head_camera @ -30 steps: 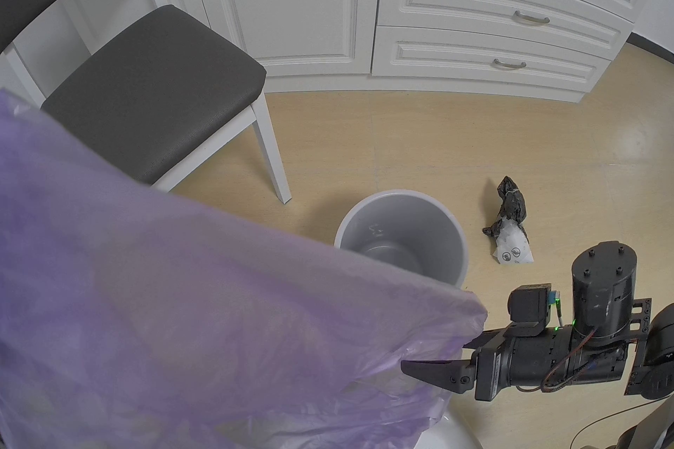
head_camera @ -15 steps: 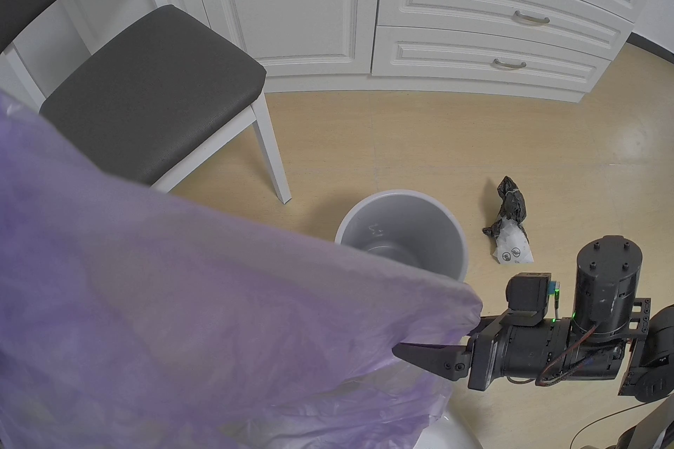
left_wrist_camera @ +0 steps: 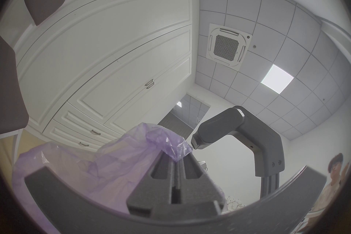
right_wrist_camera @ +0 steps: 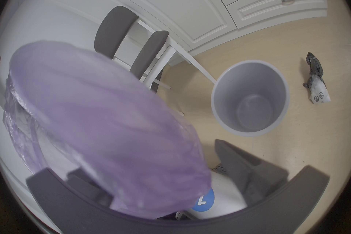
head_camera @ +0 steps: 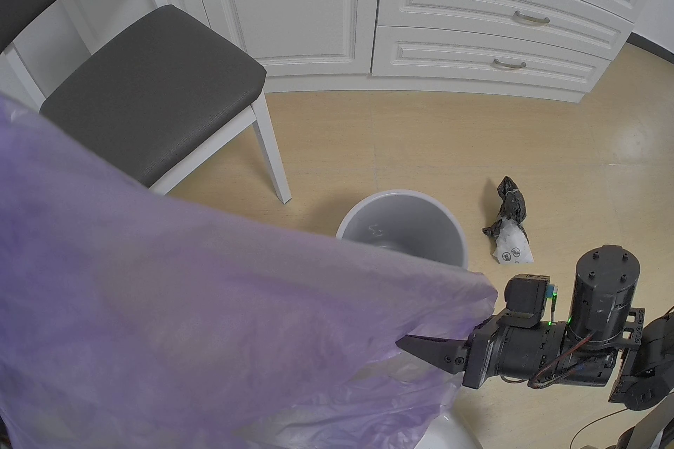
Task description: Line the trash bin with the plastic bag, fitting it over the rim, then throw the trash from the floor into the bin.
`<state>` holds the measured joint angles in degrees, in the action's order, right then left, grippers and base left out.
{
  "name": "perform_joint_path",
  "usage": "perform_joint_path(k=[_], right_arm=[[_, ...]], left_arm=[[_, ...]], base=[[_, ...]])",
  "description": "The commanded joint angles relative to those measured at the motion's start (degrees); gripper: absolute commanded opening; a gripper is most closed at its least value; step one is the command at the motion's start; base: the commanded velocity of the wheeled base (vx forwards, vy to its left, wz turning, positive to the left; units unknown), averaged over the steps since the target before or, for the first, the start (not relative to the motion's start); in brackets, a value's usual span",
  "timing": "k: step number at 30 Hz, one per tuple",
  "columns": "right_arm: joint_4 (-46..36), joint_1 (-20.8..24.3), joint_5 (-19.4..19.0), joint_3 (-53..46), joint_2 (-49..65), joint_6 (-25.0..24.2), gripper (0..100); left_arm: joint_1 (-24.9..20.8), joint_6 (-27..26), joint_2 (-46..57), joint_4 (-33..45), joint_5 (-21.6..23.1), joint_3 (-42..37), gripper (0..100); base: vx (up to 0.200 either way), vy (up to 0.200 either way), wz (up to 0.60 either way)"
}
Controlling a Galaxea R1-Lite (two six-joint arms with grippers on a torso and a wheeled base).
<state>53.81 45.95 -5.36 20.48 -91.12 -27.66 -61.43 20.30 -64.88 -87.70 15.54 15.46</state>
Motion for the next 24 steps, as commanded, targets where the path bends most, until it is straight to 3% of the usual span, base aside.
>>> perform_joint_path(k=[1, 7, 10, 13, 15, 16, 20, 22, 24], right_arm=[[0.1, 0.0, 0.1, 0.2, -0.2, 0.0, 0], [0.3, -1.3, 1.6, 0.2, 2.9, 0.3, 0], [0.0, -3.6, 3.0, 0.3, 6.3, 1.3, 0], [-1.3, -7.9, 3.1, 0.4, 11.1, 5.2, 0], [-1.3, -7.9, 3.1, 0.4, 11.1, 5.2, 0], [-4.9, -9.7, 3.1, 1.7, 13.8, 7.1, 0], [-21.9, -12.1, 4.1, 10.5, 21.1, 7.0, 0], [-25.1, -12.5, 6.0, 12.7, 22.4, 6.8, 0], [-28.0, -12.5, 10.5, 16.0, 25.2, 6.6, 0]], left_arm=[[0.0, 0.0, -0.4, 0.0, 0.0, -0.2, 0], [0.1, 0.2, -1.4, 0.1, 0.0, 0.0, 0], [0.7, 0.0, -2.3, 0.1, -0.1, 0.2, 0], [1.8, 0.2, -5.1, 0.2, -0.5, 0.7, 0], [1.8, 0.2, -5.1, 0.2, -0.5, 0.7, 0], [3.8, 0.2, -6.8, 0.2, -0.7, 0.6, 0], [5.7, 0.2, -9.4, 1.0, -0.9, 0.6, 0], [6.1, 0.1, -9.7, 1.2, -0.8, 0.3, 0], [6.9, 0.0, -10.3, 3.9, -0.8, 0.2, 0]], base=[[0.000, 0.000, 0.00], [0.000, 0.000, 0.00], [0.000, 0.000, 0.00], [0.000, 0.000, 0.00], [0.000, 0.000, 0.00], [0.000, 0.000, 0.00], [0.000, 0.000, 0.00], [0.000, 0.000, 0.00], [0.000, 0.000, 0.00]])
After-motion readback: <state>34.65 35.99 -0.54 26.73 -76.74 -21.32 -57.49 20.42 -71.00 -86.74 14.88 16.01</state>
